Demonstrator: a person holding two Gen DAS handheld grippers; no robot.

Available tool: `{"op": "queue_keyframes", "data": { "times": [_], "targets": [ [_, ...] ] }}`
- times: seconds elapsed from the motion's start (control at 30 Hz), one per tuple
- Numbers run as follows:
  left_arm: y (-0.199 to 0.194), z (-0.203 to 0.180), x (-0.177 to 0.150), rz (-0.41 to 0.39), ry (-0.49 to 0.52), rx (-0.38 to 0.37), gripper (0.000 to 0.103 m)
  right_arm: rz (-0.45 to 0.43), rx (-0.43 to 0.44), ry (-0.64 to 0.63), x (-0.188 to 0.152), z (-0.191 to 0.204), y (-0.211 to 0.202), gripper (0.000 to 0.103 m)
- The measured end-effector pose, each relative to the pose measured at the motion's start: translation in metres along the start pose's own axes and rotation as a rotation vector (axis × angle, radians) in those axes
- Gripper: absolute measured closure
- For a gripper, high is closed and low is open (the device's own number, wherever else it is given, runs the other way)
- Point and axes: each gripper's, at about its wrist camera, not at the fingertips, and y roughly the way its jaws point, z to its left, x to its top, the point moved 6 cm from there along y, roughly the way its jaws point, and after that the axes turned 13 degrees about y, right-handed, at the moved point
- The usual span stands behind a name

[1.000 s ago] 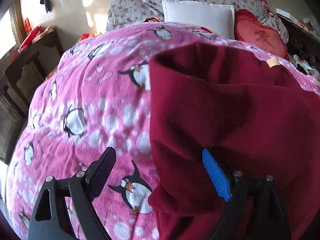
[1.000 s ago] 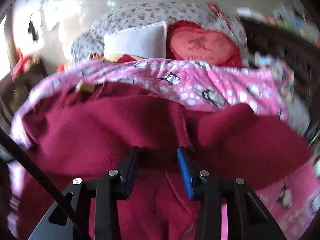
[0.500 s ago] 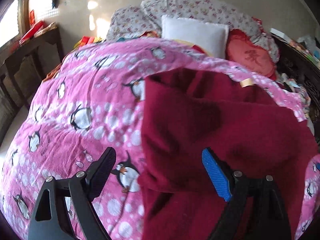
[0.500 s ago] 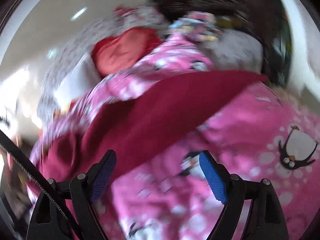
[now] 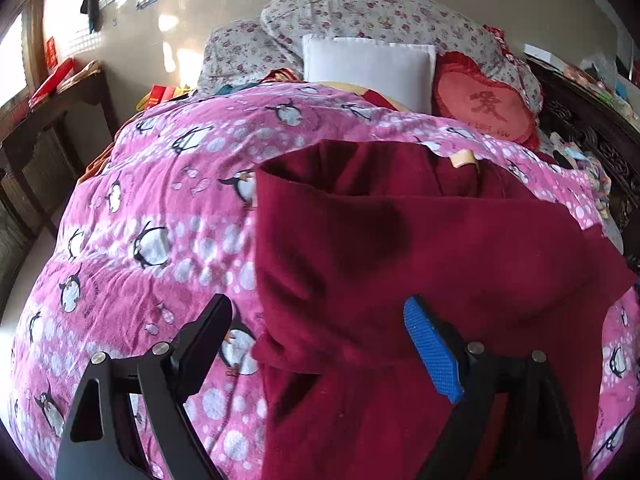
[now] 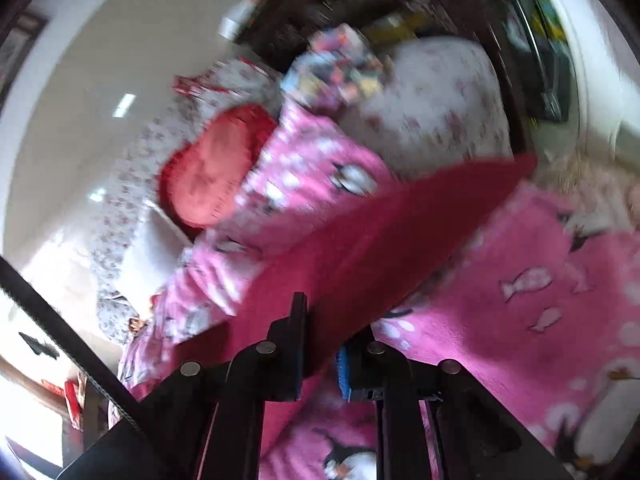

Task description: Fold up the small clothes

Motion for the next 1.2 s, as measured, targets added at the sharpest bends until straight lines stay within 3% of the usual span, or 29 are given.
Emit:
{"op": "queue_keyframes", "data": {
  "times": [0.13,0.23,0.33,0.47,0.67,0.73,0.8,0.87,1.0,1.2],
  "targets": [
    [-0.001,0.028,-0.003,0.008,-0.083,0.018,0.016,-0.044,0.082,-0.169,-0.009,0.055,-0.036,0.09],
    [-0.003,0.052,-0.008,0.017,-0.169,0.017,0.016,-0.048,0.189,-0.327,-0.037,0.12,-0.061,0.094],
    [-0.005,0.069,-0.015,0.02,-0.224,0.026,0.016,-0.028,0.282,-0.504,-0.09,0.182,-0.078,0.094],
    [-0.009,0.083,-0.022,0.019,-0.236,0.038,0.016,0.108,0.392,-0.675,-0.186,0.237,-0.074,0.094],
    [-0.009,0.094,-0.029,0.021,-0.259,0.031,0.016,0.322,0.378,-0.886,-0.325,0.246,-0.026,0.094],
    [-0.008,0.092,-0.03,0.022,-0.25,0.021,0.016,0.411,0.336,-0.958,-0.359,0.232,-0.005,0.084],
    [-0.009,0.088,-0.029,0.019,-0.232,0.011,0.016,0.495,0.28,-1.016,-0.386,0.214,0.008,0.038],
    [-0.01,0.08,-0.026,0.008,-0.197,0.01,0.016,0.536,0.3,-1.017,-0.394,0.201,0.004,0.029],
    [-0.014,0.059,-0.018,-0.019,-0.144,-0.009,0.016,0.515,0.344,-1.014,-0.372,0.182,-0.027,0.022],
    [-0.018,0.012,-0.004,-0.047,-0.044,-0.056,0.016,0.348,0.308,-0.818,-0.283,0.154,-0.056,0.019]
  ]
}}
